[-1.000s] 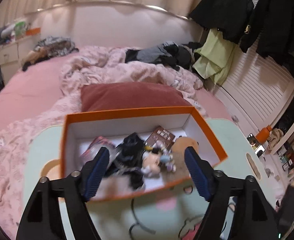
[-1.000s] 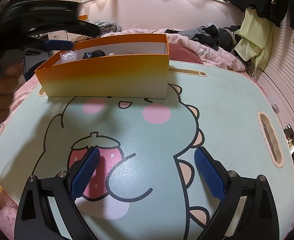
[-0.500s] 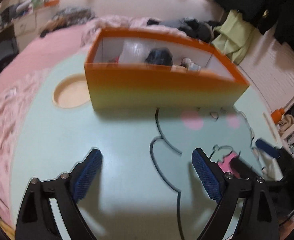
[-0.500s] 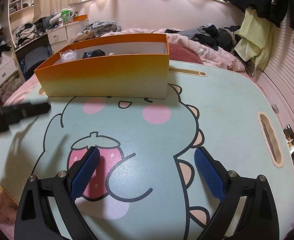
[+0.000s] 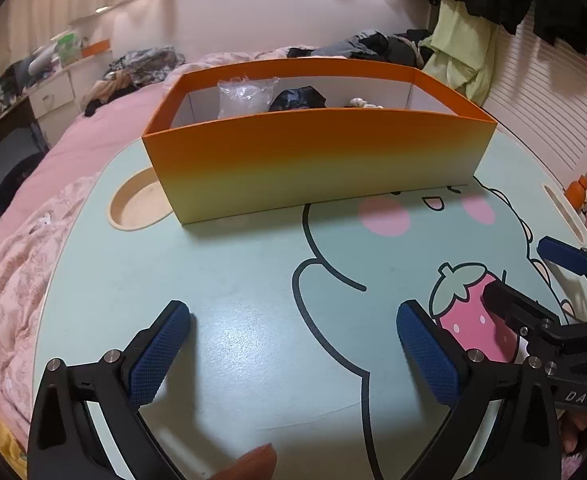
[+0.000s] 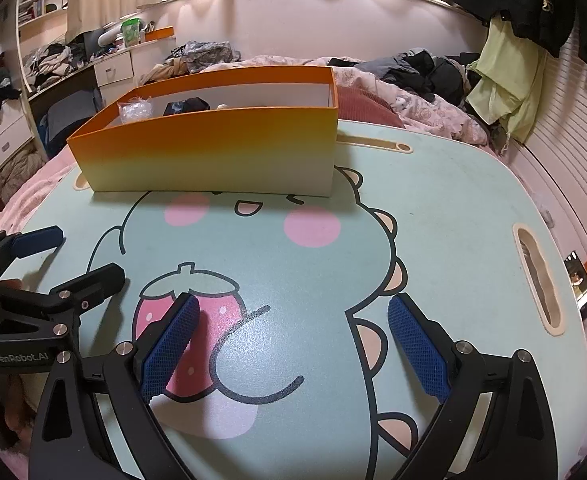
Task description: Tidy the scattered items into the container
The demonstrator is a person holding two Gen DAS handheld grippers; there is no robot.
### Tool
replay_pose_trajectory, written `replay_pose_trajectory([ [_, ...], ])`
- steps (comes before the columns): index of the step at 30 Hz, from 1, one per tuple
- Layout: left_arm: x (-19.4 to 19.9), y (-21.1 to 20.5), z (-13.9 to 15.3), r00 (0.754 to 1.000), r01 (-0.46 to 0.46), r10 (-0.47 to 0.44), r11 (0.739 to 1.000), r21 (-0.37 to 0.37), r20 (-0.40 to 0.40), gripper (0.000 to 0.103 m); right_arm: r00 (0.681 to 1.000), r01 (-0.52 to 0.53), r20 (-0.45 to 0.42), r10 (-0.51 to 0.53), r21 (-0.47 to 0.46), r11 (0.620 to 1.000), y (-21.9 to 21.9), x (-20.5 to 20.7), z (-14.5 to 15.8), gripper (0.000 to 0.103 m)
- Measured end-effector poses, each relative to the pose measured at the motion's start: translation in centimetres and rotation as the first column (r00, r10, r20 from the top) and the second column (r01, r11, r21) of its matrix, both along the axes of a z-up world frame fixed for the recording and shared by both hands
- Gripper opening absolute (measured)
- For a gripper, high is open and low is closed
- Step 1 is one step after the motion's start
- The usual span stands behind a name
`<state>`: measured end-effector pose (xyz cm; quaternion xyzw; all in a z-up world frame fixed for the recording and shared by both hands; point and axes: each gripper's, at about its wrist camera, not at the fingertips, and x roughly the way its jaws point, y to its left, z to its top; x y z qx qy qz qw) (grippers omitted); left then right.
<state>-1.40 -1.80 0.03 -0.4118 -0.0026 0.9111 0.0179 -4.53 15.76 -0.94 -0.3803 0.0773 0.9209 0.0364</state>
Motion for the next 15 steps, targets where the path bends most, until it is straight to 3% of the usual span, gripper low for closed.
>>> replay_pose_trajectory([
  [15, 0.13, 0.24, -0.57, 1.0, 0.0, 0.0, 1.0, 0.001, -0.001, 0.103, 1.0, -0.001, 0.001, 0.001, 0.003, 1.0, -0.07, 0.06, -0.04, 0.095],
])
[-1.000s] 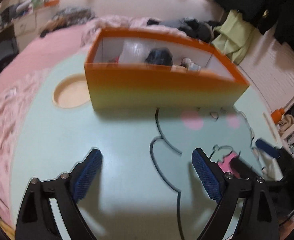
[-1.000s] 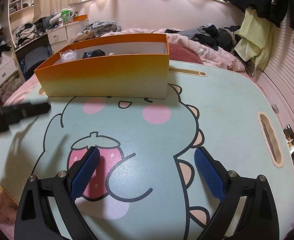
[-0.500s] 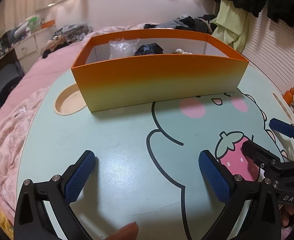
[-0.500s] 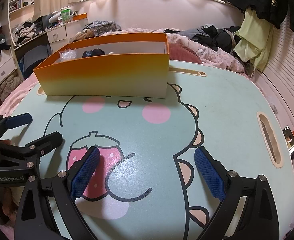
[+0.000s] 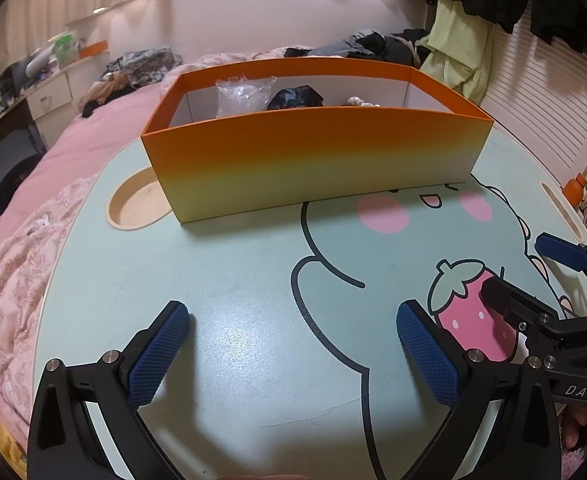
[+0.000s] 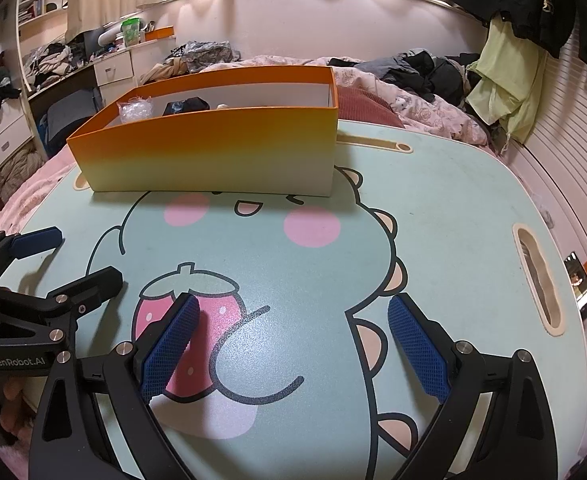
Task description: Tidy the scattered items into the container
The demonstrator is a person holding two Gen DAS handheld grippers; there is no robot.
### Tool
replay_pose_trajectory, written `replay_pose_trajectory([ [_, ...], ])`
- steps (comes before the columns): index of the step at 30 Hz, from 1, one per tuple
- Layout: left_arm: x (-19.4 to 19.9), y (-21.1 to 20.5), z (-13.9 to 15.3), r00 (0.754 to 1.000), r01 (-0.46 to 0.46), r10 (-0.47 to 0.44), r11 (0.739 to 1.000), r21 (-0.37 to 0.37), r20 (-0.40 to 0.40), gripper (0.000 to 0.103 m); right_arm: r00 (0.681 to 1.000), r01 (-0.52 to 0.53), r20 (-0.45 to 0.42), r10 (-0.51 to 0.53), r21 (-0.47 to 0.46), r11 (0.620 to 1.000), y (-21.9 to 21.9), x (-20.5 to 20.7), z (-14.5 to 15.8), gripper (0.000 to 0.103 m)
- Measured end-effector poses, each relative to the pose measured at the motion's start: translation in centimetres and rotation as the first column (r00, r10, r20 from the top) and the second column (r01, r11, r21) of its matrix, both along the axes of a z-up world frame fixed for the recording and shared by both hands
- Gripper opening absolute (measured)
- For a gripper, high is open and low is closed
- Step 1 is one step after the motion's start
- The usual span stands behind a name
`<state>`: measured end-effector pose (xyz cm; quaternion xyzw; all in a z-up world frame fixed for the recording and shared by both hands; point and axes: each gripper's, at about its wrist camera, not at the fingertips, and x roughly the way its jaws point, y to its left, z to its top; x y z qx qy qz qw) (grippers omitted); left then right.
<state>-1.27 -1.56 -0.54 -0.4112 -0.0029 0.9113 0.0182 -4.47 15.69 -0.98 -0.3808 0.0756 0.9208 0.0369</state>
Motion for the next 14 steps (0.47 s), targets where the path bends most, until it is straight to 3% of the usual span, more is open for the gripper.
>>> replay_pose_trajectory([
  [14, -0.02, -0.16, 0.01, 1.0, 0.001, -0.001, 1.0, 0.0, -0.001, 0.103, 1.0, 0.0, 0.0, 0.0, 0.0, 1.0, -0.02, 0.0, -0.01, 0.095],
])
